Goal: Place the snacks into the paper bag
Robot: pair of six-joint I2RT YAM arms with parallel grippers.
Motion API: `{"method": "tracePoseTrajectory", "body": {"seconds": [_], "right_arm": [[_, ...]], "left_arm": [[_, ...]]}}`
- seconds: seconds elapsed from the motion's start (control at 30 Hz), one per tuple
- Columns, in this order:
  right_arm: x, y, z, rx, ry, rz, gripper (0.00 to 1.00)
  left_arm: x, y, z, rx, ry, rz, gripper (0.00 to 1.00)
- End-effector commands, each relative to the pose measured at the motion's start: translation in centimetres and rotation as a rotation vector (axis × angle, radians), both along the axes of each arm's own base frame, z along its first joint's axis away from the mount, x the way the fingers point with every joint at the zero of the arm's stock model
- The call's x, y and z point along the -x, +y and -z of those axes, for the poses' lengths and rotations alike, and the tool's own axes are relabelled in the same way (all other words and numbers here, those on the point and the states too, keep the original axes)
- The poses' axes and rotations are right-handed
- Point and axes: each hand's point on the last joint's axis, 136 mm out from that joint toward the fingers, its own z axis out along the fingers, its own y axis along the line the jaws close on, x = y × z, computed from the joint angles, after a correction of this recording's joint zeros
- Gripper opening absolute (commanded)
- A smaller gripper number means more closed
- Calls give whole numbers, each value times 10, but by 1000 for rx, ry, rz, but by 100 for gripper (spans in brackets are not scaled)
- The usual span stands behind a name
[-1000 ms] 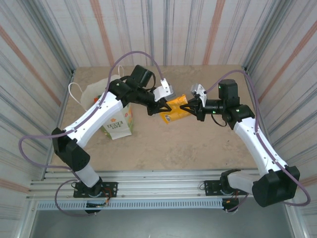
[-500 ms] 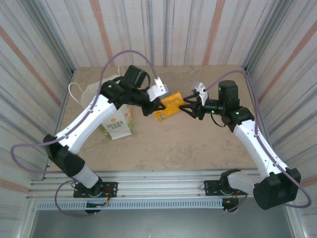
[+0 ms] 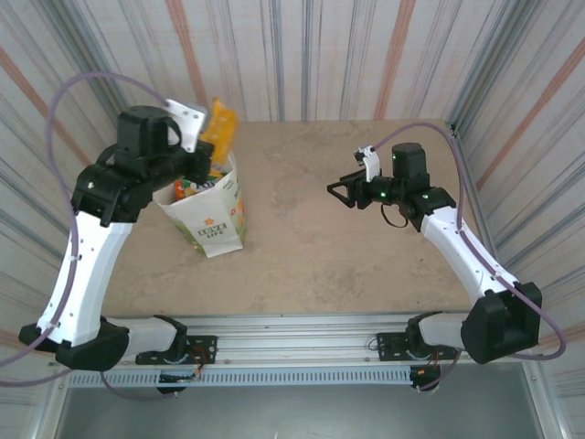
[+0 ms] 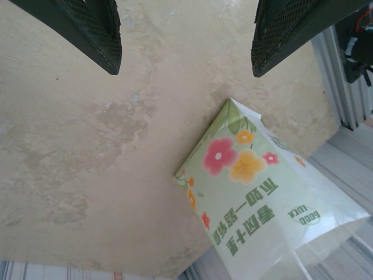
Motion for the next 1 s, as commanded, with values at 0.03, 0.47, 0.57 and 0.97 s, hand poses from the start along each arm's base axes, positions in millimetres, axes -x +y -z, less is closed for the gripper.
{"method": "tracePoseTrajectory", "body": {"seconds": [0.03, 0.47, 0.57, 0.97], "right_arm": [[-3, 9, -6, -8, 43, 2, 60], [-1, 20, 7, 19, 91, -11, 59], [-1, 20, 9, 25, 98, -9, 59], [-5, 26, 17, 21, 135, -18, 59]], "left_arm": [[0, 55, 14, 37, 66, -265, 0], [-24, 59, 96, 267, 364, -289, 1], [-24, 49, 105, 302, 422, -251, 2], [-24, 30, 129, 358, 602, -206, 2]]}}
